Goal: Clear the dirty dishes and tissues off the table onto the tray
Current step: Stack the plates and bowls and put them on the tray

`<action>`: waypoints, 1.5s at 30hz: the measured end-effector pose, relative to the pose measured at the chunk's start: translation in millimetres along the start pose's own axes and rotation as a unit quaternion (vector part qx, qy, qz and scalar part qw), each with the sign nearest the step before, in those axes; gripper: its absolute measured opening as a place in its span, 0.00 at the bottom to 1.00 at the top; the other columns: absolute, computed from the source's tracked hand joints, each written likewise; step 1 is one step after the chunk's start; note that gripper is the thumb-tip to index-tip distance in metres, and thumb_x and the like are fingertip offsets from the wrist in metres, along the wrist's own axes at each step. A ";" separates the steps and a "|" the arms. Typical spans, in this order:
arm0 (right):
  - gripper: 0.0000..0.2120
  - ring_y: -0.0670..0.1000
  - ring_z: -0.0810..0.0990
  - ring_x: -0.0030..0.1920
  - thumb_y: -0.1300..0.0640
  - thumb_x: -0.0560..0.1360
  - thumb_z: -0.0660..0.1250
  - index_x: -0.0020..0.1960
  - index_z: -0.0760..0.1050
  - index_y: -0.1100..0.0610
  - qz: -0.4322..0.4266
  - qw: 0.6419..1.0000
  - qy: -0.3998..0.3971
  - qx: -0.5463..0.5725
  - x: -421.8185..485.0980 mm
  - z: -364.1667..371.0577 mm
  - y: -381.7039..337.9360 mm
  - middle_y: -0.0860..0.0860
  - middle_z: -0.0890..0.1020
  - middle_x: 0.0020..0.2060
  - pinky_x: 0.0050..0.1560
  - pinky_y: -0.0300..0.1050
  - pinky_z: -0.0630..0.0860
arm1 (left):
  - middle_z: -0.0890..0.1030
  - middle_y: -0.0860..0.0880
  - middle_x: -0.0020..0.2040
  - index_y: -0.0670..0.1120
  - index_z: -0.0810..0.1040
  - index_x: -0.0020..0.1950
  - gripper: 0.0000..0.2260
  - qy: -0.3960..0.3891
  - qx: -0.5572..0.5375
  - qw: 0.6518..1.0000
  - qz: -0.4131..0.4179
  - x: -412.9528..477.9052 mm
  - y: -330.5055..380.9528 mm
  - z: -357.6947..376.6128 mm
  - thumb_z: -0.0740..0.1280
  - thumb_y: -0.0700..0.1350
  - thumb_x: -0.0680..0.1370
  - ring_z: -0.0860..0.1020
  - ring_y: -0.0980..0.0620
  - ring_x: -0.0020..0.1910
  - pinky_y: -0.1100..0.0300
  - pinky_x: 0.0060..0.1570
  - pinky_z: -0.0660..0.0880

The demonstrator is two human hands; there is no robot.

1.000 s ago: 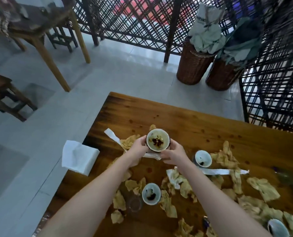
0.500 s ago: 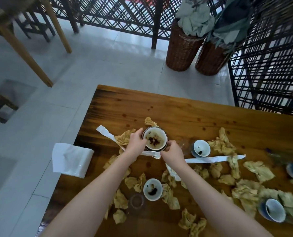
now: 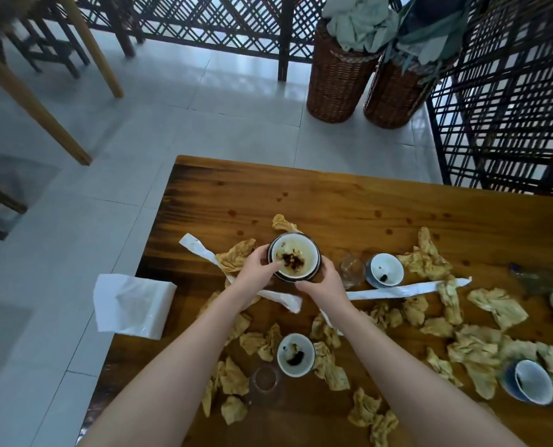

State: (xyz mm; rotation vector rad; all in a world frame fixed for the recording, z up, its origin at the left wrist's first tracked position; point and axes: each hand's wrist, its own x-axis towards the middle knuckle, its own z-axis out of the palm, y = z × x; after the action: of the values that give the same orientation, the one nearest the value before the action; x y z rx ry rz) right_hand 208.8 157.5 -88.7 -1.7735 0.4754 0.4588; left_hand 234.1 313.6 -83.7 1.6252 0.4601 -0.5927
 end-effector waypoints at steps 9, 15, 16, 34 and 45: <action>0.26 0.48 0.76 0.59 0.57 0.73 0.72 0.63 0.62 0.44 -0.044 0.987 0.014 0.153 -26.2 -26.5 -18.7 0.44 0.70 0.60 0.45 0.39 0.81 | 0.72 0.47 0.67 0.49 0.64 0.74 0.23 0.009 -0.040 0.995 0.089 -29.4 21.3 11.6 0.65 0.46 0.80 0.74 0.50 0.63 0.61 0.52 0.79; 0.30 0.52 0.82 0.53 0.60 0.74 0.70 0.70 0.62 0.44 -0.058 0.978 0.051 0.196 -61.8 -82.8 -7.6 0.45 0.74 0.60 0.44 0.42 0.81 | 0.74 0.48 0.65 0.49 0.65 0.74 0.23 -0.043 -0.023 0.991 0.128 -61.9 38.6 67.1 0.65 0.45 0.80 0.78 0.49 0.59 0.63 0.47 0.79; 0.31 0.51 0.82 0.53 0.60 0.74 0.70 0.71 0.62 0.44 -0.058 0.977 0.062 0.196 -68.9 -94.3 -3.1 0.43 0.74 0.59 0.45 0.43 0.81 | 0.74 0.48 0.65 0.49 0.65 0.74 0.22 -0.056 -0.018 0.990 0.131 -66.9 39.9 79.5 0.65 0.45 0.80 0.78 0.49 0.59 0.61 0.49 0.80; 0.26 0.52 0.84 0.45 0.61 0.74 0.70 0.67 0.65 0.47 -0.092 0.936 0.212 0.266 -273.7 -357.0 166.7 0.44 0.76 0.57 0.43 0.45 0.82 | 0.75 0.47 0.64 0.47 0.65 0.74 0.23 -0.175 0.069 0.974 0.123 -229.9 -11.2 400.3 0.64 0.43 0.80 0.78 0.50 0.58 0.63 0.45 0.79; 0.26 0.50 0.75 0.61 0.60 0.73 0.71 0.67 0.66 0.48 -0.110 0.916 0.288 0.259 -354.3 -503.7 246.1 0.49 0.73 0.63 0.45 0.39 0.80 | 0.75 0.45 0.65 0.47 0.67 0.73 0.22 -0.249 0.106 0.953 0.140 -294.6 -27.5 571.1 0.65 0.42 0.79 0.77 0.47 0.61 0.55 0.55 0.79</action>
State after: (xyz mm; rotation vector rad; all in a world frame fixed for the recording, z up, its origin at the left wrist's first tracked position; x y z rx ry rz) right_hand -190.9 -359.8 23.0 -1.3918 0.7194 -0.3467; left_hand -79.9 -236.4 28.6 1.6291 -0.2105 -0.8230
